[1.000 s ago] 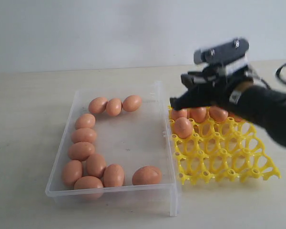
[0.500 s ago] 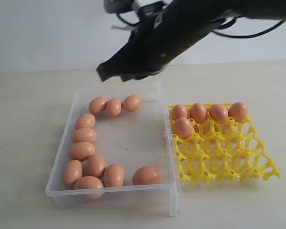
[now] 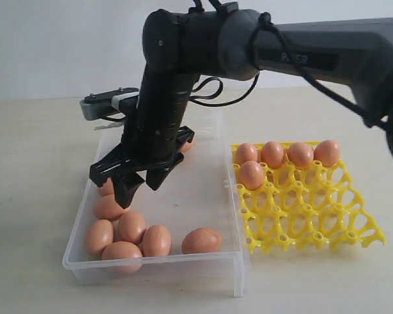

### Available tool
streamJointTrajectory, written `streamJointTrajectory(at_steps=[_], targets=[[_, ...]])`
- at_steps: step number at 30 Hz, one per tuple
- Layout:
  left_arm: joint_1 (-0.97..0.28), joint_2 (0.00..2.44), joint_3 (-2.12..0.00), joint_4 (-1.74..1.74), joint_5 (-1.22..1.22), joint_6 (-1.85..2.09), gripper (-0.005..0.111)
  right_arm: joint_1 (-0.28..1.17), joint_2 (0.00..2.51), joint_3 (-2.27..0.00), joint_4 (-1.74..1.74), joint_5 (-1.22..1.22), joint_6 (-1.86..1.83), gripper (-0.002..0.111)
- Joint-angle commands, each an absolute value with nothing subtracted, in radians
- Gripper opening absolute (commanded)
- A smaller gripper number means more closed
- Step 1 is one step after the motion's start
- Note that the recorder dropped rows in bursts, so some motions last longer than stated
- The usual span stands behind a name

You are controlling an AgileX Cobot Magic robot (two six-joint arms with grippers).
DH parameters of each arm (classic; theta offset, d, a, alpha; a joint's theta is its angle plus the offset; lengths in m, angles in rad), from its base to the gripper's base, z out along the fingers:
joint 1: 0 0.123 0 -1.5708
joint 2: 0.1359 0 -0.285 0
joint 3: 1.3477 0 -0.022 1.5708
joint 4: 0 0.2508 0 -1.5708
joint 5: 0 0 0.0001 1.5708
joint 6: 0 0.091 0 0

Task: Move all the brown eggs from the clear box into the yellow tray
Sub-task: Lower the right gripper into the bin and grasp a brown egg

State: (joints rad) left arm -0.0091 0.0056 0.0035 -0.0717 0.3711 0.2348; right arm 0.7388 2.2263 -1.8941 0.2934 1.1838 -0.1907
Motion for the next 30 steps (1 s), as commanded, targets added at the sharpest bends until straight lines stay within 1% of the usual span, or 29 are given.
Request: streamJointTrajectory(at_steps=[1,5,22,24,25,26,29,30], targets=[[-0.010,0.000,0.000,-0.073,0.364,0.235,0.000,0.744,2.310,-1.996,0.311,1.221,-0.122,0.059],[-0.010,0.000,0.000,-0.073,0.364,0.235,0.000,0.744,2.352,-2.032,0.339,1.221,-0.095,0.059],[-0.010,0.000,0.000,-0.073,0.364,0.235,0.000,0.744,2.457,-2.032,0.349,1.221,-0.056,0.058],[-0.010,0.000,0.000,-0.073,0.364,0.235,0.000,0.744,2.460,-2.032,0.353,1.221,-0.056,0.053],[-0.010,0.000,0.000,-0.073,0.364,0.235,0.000,0.744,2.460,-2.032,0.353,1.221,-0.060,0.047],[-0.010,0.000,0.000,-0.073,0.364,0.235,0.000,0.744,2.458,-2.032,0.353,1.221,-0.062,0.039],[-0.010,0.000,0.000,-0.073,0.364,0.235,0.000,0.741,2.437,-2.032,0.341,1.221,-0.103,0.009],[-0.010,0.000,0.000,-0.073,0.364,0.235,0.000,0.738,2.421,-2.032,0.329,1.221,-0.109,0.000]])
